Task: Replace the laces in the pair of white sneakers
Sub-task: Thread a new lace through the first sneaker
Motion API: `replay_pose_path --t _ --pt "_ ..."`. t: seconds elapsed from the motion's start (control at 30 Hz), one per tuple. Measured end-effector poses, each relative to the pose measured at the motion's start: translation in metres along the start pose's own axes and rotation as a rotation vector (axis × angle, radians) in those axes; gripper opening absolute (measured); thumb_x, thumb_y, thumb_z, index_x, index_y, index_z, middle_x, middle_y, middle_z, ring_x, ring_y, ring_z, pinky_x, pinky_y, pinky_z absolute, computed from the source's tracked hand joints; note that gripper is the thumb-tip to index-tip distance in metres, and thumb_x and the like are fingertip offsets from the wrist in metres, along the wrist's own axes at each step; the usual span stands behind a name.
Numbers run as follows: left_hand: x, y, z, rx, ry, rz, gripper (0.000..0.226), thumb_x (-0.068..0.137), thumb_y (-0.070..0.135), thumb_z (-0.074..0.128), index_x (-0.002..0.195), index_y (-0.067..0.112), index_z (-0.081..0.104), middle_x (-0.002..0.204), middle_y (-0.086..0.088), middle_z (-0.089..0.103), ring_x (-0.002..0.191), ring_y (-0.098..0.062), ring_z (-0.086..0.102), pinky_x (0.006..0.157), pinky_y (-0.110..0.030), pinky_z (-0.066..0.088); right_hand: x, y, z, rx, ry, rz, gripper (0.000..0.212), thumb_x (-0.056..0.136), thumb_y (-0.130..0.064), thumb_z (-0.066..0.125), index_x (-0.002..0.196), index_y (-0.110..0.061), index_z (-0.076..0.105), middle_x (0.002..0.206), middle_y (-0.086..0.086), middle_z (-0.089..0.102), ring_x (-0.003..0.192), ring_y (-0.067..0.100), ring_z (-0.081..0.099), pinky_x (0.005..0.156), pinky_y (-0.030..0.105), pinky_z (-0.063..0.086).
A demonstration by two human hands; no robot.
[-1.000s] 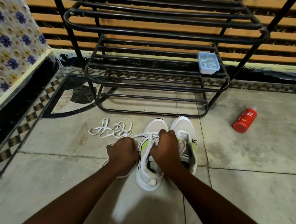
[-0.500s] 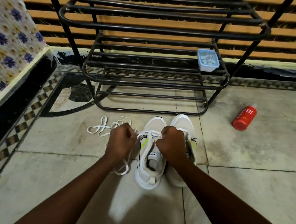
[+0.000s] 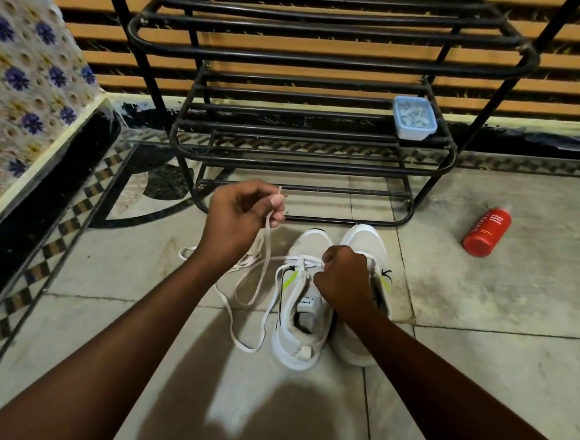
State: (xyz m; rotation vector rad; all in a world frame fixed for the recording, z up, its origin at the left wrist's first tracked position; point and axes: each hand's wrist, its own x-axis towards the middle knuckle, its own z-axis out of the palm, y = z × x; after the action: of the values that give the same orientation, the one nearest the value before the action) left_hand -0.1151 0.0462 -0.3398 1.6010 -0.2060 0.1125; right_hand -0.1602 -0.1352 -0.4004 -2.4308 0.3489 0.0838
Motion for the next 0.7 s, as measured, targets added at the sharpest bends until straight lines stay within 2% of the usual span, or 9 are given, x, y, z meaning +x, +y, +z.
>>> replay_pose_path --t 0.07,0.2,0.33,0.4,0.5,0.57,0.7 --pt "0.006 0.01 0.002 0.011 -0.013 0.029 0.01 0.097 -0.001 0.064 0.098 -0.007 0.071 0.076 -0.01 0.07 0.064 -0.021 0.067 0.06 -0.031 0.059 0.001 -0.001 -0.001 0.003 0.031 0.011 0.023 0.075 -0.013 0.068 0.097 -0.008 0.068 0.093 0.012 0.07 0.097 0.032 0.063 0.077 0.028 0.044" --pt "0.017 0.011 0.009 0.157 -0.086 0.046 0.006 0.094 0.003 0.07 0.095 0.002 0.076 0.078 -0.009 0.073 0.057 -0.014 0.06 0.05 -0.025 0.047 0.002 -0.001 0.0 0.022 0.058 0.028 0.021 0.07 -0.008 0.066 0.091 -0.009 0.07 0.089 0.011 0.071 0.093 0.033 0.063 0.074 0.028 0.042" --pt "0.013 -0.018 0.022 0.422 -0.261 -0.066 0.003 0.088 0.003 0.076 0.087 0.005 0.078 0.081 -0.007 0.076 0.071 -0.014 0.066 0.069 -0.032 0.054 0.004 0.003 0.001 0.025 0.069 0.052 0.019 0.07 -0.006 0.064 0.088 -0.011 0.07 0.087 0.006 0.071 0.09 0.03 0.065 0.076 0.027 0.046" --pt "0.006 -0.035 0.028 0.506 -0.324 -0.114 0.003 0.088 0.007 0.077 0.086 0.006 0.08 0.083 -0.003 0.077 0.078 -0.017 0.071 0.074 -0.029 0.054 0.004 0.005 0.002 0.055 0.091 0.058 0.018 0.071 -0.006 0.067 0.088 -0.01 0.072 0.087 0.006 0.072 0.089 0.029 0.066 0.077 0.028 0.049" --pt "-0.005 -0.054 0.041 0.611 -0.339 -0.168 0.01 0.087 0.008 0.077 0.081 0.013 0.081 0.078 0.002 0.077 0.074 -0.008 0.07 0.069 -0.019 0.05 0.004 0.008 0.002 0.11 0.12 0.08 0.016 0.073 -0.005 0.069 0.089 -0.008 0.073 0.088 0.006 0.073 0.088 0.027 0.068 0.075 0.024 0.047" --pt "-0.01 -0.064 0.05 0.68 -0.337 -0.215 0.022 0.088 0.002 0.07 0.075 0.017 0.079 0.07 0.004 0.075 0.068 -0.003 0.07 0.064 -0.013 0.048 0.004 0.009 0.002 0.129 0.124 0.093 0.016 0.075 -0.005 0.069 0.091 -0.008 0.074 0.09 0.005 0.074 0.09 0.026 0.068 0.08 0.026 0.048" --pt "-0.015 -0.07 0.06 0.715 -0.334 -0.257 0.031 0.086 0.0 0.059 0.07 0.019 0.078 0.067 0.004 0.073 0.066 -0.004 0.068 0.063 -0.008 0.045 0.004 0.01 0.001 0.172 0.125 0.113 0.016 0.078 -0.003 0.068 0.093 -0.006 0.074 0.093 0.007 0.074 0.093 0.026 0.069 0.086 0.03 0.051"
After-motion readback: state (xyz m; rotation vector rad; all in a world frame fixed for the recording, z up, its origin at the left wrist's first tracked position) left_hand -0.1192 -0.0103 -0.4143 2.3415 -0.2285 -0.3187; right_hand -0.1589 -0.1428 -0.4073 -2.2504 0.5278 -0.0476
